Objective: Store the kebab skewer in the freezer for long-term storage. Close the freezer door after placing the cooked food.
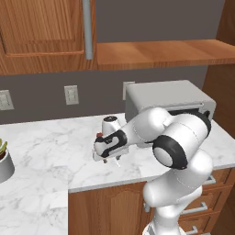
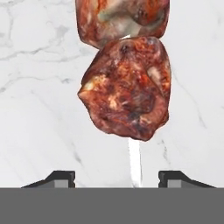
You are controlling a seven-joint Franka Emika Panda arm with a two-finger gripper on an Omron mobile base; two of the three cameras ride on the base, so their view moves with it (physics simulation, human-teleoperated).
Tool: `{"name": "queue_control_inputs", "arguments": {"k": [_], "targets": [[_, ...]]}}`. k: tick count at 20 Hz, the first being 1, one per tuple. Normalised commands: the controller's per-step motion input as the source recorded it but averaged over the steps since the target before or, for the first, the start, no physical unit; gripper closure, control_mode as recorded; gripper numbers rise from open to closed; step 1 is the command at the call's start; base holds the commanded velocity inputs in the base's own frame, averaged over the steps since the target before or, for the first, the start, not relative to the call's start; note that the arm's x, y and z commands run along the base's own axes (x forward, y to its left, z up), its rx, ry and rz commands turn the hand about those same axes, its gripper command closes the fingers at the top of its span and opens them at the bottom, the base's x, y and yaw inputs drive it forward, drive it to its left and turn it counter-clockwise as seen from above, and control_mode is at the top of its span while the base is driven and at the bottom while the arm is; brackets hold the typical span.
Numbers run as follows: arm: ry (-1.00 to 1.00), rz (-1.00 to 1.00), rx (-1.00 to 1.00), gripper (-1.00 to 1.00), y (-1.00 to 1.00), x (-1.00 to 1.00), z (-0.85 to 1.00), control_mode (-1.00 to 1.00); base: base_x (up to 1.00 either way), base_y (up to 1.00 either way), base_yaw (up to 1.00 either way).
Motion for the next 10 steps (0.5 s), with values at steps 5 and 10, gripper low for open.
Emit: {"name": "queue_control_inputs", "arguments": {"k": [5,10], "targets": [[0.00,0.00,0.00,1.00,0.00,0.00,-0.19,-1.00,0.00,0.00,0.00],[0.00,0.00,0.00,1.00,0.00,0.20,-0.02,-1.00,0.00,0.00,0.00]]}}
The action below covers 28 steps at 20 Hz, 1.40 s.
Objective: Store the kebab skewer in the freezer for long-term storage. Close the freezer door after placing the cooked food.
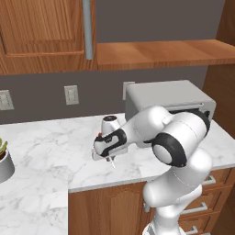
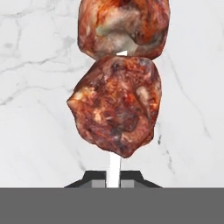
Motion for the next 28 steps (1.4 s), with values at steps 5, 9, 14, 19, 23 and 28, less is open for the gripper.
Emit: {"name": "queue_control_inputs", "arguments": {"k": [5,9,14,19,23,28], "targets": [[-0.04,0.00,-0.01,1.00,0.00,0.06,0.15,-1.00,0.00,0.00,0.00],[-0.16,0.00,-0.03,1.00,-0.11,-0.36,0.76,-1.00,0.00,0.00,0.00],[-0.18,0.00,0.00,1.00,-0.12,-0.68,1.00,-1.00,0.00,0.00,0.00],[-0.02,0.00,0.07,1.00,-0.28,-0.85,1.00,-1.00,0.00,0.00,0.00],[0.00,0.00,0.12,1.00,-0.39,-0.83,1.00,-1.00,0.00,0.00,0.00],[0.07,0.00,0.10,1.00,-0.35,-0.62,1.00,-1.00,0.00,0.00,0.00]]}}
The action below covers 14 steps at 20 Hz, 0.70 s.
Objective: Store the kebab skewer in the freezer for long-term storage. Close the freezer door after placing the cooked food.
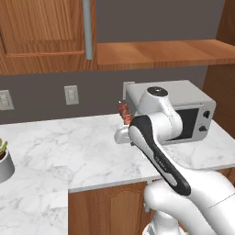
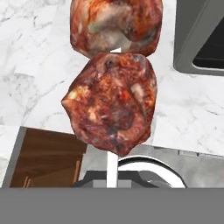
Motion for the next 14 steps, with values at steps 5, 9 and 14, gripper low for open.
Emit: {"name": "queue_control_inputs", "arguments": {"k": [5,9,14], "targets": [[0.21,0.00,0.04,1.00,-0.30,-0.50,0.93,-1.00,0.00,0.00,0.00],[0.25,-0.01,-0.01,1.00,-0.44,-0.45,0.61,-1.00,0.00,0.00,0.00],[0.22,-0.07,-0.08,1.00,-0.60,-0.15,0.19,-1.00,0.00,0.00,0.00]]}}
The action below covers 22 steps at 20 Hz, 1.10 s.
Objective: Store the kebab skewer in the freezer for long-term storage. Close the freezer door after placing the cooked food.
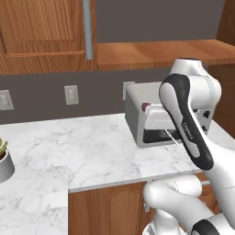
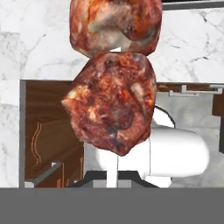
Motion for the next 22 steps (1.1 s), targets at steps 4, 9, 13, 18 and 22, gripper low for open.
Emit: {"name": "queue_control_inputs", "arguments": {"k": [4,9,13,18,22], "targets": [[0.14,-0.13,-0.09,1.00,-0.89,-0.01,0.04,-1.00,0.00,0.00,0.00],[0.04,-0.13,-0.11,1.00,-0.88,-0.17,0.00,-1.00,0.00,0.00,0.00],[0.00,-0.12,-0.12,1.00,-0.67,-0.42,0.00,-1.00,0.00,0.00,0.00],[-0.02,-0.11,-0.10,1.00,-0.07,-0.69,0.15,-1.00,0.00,0.00,0.00],[0.00,-0.05,-0.03,1.00,0.08,-0.52,0.34,-1.00,0.00,0.00,0.00]]}}
